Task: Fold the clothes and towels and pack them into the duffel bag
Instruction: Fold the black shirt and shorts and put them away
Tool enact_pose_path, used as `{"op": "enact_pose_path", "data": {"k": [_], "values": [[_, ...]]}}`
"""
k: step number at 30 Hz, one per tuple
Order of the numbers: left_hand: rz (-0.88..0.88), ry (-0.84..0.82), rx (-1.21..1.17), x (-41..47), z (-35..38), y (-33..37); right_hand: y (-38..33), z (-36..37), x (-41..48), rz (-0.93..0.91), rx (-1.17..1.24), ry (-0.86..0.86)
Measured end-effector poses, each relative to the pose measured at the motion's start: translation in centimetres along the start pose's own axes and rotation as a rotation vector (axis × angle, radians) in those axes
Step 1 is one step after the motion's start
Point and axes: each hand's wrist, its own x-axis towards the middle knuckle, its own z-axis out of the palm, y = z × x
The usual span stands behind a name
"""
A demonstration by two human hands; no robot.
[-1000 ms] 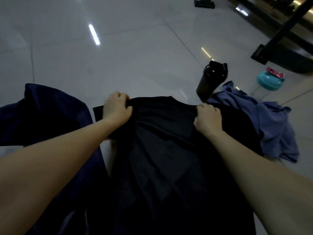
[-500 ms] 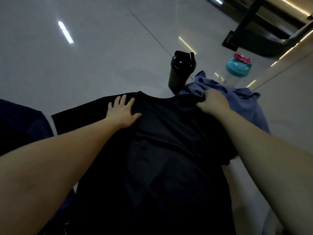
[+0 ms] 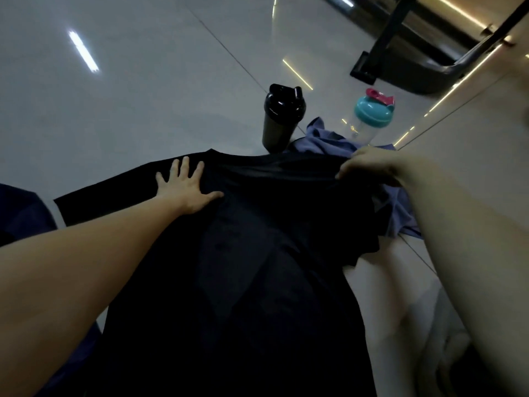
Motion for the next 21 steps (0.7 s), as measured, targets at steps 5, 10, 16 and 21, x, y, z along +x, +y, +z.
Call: {"op": "enact_pose_path", "data": {"k": [5, 10, 16, 21], "values": [[-0.012, -0.011, -0.002, -0.1, 0.0, 0.2, 1.0, -0.3, 0.1, -0.022, 0.198, 0.064], [-0.021, 0.001, -0.002, -0.1, 0.0, 0.2, 1.4, -0.8, -0.3, -0.035, 0.018, 0.162], [-0.108, -0.022, 0.032, -0.4, -1.2, 2.0, 2.4, -1.5, -0.7, -0.069, 0.062, 0.309], [0.122, 0.213, 0.035, -2.8, -2.2, 8.4, 2.5, -0.4, -1.3, -0.070, 0.115, 0.364]]}}
